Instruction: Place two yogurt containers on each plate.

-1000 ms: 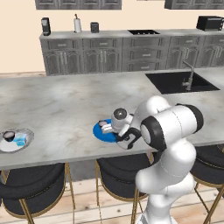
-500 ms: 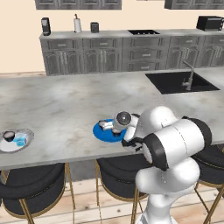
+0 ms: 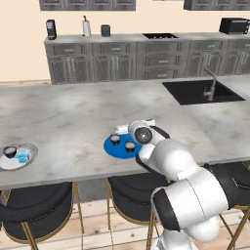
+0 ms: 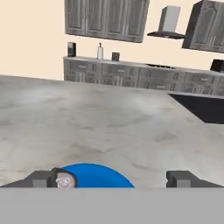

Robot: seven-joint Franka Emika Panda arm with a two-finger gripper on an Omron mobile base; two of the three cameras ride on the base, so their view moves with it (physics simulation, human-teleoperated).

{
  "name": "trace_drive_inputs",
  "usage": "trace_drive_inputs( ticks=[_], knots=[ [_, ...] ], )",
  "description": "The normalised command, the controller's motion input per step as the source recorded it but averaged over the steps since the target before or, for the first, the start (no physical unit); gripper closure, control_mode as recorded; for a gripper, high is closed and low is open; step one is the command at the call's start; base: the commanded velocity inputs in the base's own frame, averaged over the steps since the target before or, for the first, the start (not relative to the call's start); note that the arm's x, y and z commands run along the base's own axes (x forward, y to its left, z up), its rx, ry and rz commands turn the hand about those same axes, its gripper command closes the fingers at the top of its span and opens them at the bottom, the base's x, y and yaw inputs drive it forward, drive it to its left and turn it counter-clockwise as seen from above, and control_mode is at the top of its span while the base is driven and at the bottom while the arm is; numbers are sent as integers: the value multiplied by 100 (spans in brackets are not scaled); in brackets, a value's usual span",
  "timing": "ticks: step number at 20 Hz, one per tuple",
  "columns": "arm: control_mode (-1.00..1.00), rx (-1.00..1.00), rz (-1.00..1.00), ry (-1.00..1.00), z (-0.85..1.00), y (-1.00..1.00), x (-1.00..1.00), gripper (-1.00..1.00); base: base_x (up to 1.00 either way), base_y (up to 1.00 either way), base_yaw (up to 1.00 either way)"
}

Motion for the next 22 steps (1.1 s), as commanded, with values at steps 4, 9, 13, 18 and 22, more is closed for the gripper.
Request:
trace_drive_inputs(
  ticks=[4, 9, 13, 18, 22],
  knots=[
    [-100, 0, 0, 4, 100, -43, -59, -100, 0, 0, 0],
    [-100, 0, 0, 12, 100, -51, -76, -100, 0, 0, 0],
    [-100, 0, 0, 0, 100, -16, -44, -100, 0, 0, 0],
    [-100, -1, -8, 21, 100, -44, -65, -100, 0, 0, 0],
    [-100, -8, -14, 70, 33, -66, -74, -100, 0, 0, 0]
  ],
)
